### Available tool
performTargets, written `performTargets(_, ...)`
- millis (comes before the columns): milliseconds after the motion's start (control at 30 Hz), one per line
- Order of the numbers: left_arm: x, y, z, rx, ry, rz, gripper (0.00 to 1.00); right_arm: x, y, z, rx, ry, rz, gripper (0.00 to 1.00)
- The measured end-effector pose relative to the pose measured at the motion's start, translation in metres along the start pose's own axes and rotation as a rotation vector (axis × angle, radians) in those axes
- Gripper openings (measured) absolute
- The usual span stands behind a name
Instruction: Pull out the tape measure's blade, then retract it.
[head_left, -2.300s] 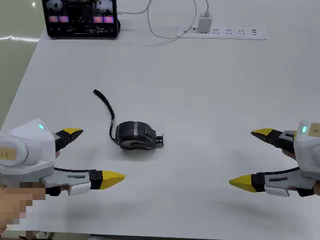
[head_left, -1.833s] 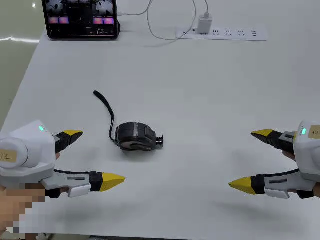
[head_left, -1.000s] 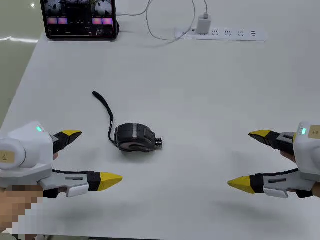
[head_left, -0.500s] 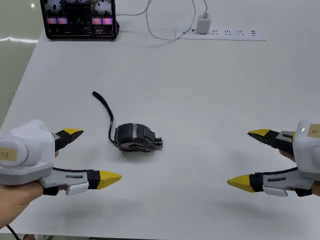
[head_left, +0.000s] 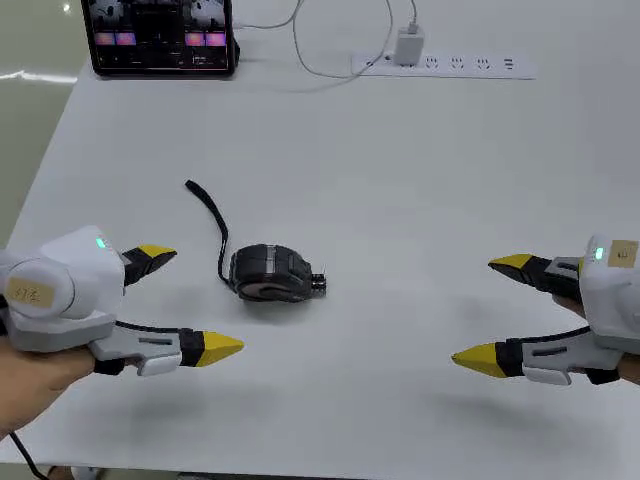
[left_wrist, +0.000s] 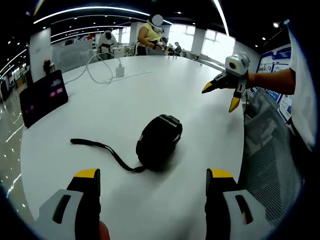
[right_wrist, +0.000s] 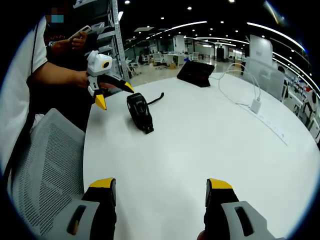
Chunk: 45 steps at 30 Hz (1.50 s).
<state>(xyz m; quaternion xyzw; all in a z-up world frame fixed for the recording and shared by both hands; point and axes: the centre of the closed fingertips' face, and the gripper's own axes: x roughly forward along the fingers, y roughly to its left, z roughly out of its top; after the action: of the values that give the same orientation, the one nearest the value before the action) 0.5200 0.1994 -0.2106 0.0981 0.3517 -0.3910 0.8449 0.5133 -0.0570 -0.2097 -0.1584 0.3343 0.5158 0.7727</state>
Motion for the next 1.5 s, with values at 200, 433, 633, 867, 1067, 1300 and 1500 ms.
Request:
performTargets(200,0.005,0.003,0.003,0.033,0.014,-0.01,0.8,0.005,0.0,0.001,-0.016,0.006,0.013,0.71)
performTargets(433,0.011,0.003,0.002,0.057,0.03,-0.033,0.76,0.007,-0.003,0.003,-0.025,0.009,0.02,0.7)
performTargets(633,0.016,0.002,0.003,0.083,0.044,-0.051,0.73,0.012,-0.002,0.004,-0.036,0.017,0.036,0.7)
performTargets(867,0.021,0.0,0.004,0.125,0.067,-0.077,0.66,0.018,-0.001,0.004,-0.052,0.026,0.05,0.7)
performTargets(1067,0.026,0.002,0.005,0.155,0.084,-0.09,0.62,0.021,-0.001,0.005,-0.06,0.031,0.06,0.7)
performTargets(1300,0.034,0.003,0.007,0.215,0.111,-0.098,0.58,0.026,-0.001,0.004,-0.065,0.034,0.075,0.7)
performTargets(1500,0.04,0.002,0.01,0.24,0.122,-0.111,0.57,0.029,-0.002,0.004,-0.072,0.039,0.084,0.7)
